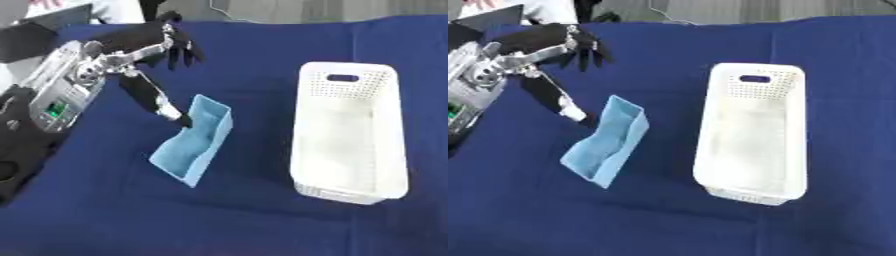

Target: Pick up objects on the table and place them in the box.

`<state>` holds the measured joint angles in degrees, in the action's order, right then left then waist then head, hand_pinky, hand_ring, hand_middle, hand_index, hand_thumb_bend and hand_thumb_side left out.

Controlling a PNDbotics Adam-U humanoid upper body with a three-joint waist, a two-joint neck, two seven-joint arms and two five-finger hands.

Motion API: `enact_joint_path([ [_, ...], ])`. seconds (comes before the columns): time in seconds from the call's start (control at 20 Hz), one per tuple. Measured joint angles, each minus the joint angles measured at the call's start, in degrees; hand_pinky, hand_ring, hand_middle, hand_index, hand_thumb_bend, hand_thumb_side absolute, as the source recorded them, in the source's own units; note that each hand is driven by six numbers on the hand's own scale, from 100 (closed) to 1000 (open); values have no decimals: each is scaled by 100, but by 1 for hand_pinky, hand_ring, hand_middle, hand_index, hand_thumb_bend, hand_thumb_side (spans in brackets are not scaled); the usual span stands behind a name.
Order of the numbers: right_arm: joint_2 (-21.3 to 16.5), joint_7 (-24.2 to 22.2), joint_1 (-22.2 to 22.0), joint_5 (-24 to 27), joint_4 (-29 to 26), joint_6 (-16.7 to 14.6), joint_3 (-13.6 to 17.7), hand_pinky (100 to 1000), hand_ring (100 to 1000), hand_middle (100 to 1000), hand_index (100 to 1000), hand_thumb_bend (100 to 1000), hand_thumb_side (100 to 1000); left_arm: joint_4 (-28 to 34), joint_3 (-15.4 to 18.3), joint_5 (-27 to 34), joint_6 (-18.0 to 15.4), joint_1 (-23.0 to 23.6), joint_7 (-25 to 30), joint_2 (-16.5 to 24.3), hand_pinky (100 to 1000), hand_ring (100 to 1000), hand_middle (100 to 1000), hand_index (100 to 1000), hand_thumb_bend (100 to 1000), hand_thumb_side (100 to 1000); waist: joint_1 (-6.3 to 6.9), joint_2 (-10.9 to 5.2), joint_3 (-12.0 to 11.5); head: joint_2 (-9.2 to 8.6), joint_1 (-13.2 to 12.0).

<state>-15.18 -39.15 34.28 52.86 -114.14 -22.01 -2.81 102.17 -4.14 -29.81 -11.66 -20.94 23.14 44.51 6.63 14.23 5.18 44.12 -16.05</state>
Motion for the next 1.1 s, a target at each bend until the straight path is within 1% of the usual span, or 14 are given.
enact_joint_path([
  [0.2, 1, -7, 2, 0, 0, 5, 0, 618, 739, 778, 779, 100, 679, -2, -56, -21, -22, -27, -20, -82, 219, 452, 530, 758, 1000, 514, 23, 32, 71, 0, 41],
  [0.4, 2, -29, 5, 0, 0, 2, -3, 615, 735, 778, 777, 100, 678, -68, -133, -94, -68, 10, -64, -42, 257, 473, 546, 760, 1000, 507, 27, 41, 145, 0, 41],
  [0.6, 2, -52, 8, 0, 0, 7, -17, 615, 730, 778, 776, 100, 678, -151, -230, -192, -147, 119, -76, 199, 295, 495, 571, 763, 1000, 491, 31, 55, 196, 0, 40],
  [0.75, 2, -57, 31, 7, 0, 11, -33, 614, 729, 774, 776, 100, 678, -229, -357, -271, -232, 212, -33, 470, 327, 513, 591, 767, 1000, 478, 35, 68, 216, 0, 36],
  [0.95, 2, -73, 34, 9, 0, 29, -36, 613, 728, 772, 775, 100, 679, -329, -523, -439, -339, 319, 22, 800, 333, 516, 594, 766, 1000, 472, 68, 69, 222, 0, 4],
  [1.1, 2, -78, 34, 9, 0, 36, -37, 613, 727, 771, 775, 100, 679, -378, -584, -492, -394, 337, 19, 888, 329, 513, 589, 763, 1000, 473, 72, 70, 222, 0, -19],
])
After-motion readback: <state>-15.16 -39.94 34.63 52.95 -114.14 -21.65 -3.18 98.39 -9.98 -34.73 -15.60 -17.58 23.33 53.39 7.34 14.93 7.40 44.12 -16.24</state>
